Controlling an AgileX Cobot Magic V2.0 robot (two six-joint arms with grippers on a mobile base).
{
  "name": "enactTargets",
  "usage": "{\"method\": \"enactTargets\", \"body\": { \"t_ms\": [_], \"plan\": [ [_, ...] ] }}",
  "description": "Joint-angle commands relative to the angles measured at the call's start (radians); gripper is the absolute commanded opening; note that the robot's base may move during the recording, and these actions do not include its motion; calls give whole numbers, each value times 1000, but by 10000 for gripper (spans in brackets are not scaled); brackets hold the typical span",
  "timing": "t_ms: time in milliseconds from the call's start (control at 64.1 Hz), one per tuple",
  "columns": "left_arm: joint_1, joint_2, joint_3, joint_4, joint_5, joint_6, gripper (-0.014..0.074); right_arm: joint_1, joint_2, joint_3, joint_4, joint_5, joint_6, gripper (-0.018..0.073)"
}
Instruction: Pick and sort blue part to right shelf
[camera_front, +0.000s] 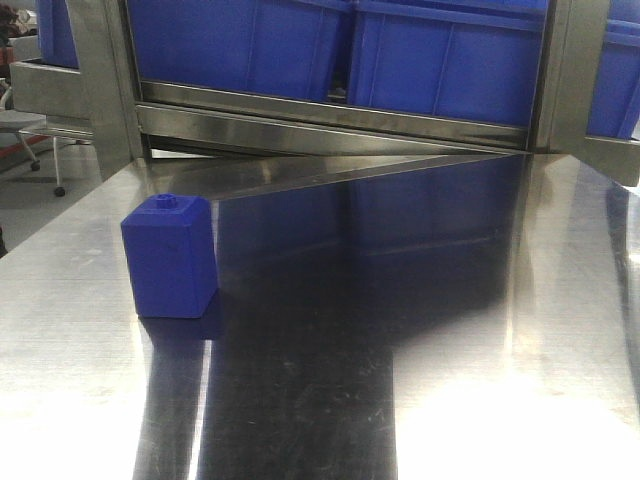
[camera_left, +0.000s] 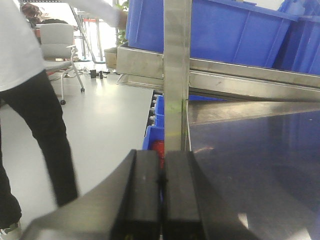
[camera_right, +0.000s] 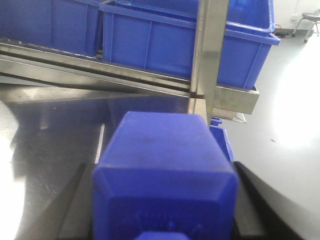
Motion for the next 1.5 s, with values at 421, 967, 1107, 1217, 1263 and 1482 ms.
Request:
{"method": "enactTargets", "body": {
  "t_ms": [421,967,1107,1217,1263,1482],
  "plan": [
    [-2,93,-238,27,143,-91,136,-6,9,-27,2,-84,-8,404],
    [-67,383,-356,50,134,-91,279,-6,9,-27,2,-84,-8,404],
    [-154,483,-399,52,136,-91,586,-6,9,-27,2,-84,-8,404],
    [-213,576,-457,57,171,-129,693,-6,9,-27,2,-84,-8,404],
    [-237,624,-489,78,205,-150,694,-6,9,-27,2,-84,-8,404],
    [-375,883,-710,117,409,-350,692,-6,9,-27,2,-84,-8,404]
  ]
}}
